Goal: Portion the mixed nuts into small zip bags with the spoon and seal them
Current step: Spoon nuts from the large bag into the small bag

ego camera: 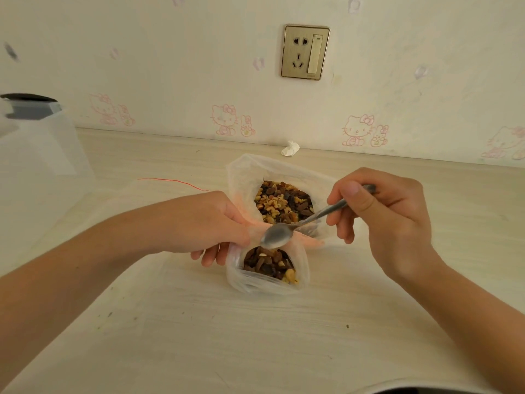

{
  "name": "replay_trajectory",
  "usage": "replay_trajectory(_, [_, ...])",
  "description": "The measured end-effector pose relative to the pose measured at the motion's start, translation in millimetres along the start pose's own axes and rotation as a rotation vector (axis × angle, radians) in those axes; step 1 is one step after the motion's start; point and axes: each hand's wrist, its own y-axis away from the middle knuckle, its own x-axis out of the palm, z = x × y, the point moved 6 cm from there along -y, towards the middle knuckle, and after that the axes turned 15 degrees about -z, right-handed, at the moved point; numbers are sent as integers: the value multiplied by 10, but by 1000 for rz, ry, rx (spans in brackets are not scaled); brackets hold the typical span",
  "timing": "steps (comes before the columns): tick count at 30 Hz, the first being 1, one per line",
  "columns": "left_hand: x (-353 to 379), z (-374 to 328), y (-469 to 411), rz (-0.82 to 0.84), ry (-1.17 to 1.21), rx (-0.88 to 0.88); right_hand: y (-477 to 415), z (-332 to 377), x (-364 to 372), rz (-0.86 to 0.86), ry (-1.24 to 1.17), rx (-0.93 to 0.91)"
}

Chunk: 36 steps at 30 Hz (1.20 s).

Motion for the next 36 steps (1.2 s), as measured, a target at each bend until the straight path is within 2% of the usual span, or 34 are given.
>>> replay_trajectory(5, [-77, 49, -24, 9, 4, 7, -124, -77, -193, -232, -45, 88])
replay_trajectory(7, [-210, 143, -103, -120, 53, -60, -172, -130, -250, -279, 8, 114])
replay_trajectory(10, [-405, 293, -218, -417, 101, -118, -208, -195, -272, -293, 81, 131])
replay_trajectory(12, [-374, 318, -280, -482, 110, -107, -224, -232, -278, -302, 138, 132])
replay_trajectory(20, [-116, 347, -746, -430, 10, -169, -286, -375, -358, -289, 302, 176])
replay_trajectory(26, [-111, 442, -774, -474, 3, -126, -304, -370, -367, -295, 368, 162])
replay_trajectory(32, [-49, 389, -769, -463, 184, -75, -267, -413, -285, -226, 403, 184])
replay_trajectory(36, [23, 314, -755, -391, 404, -50, -244, -486, -240, -202, 371, 251])
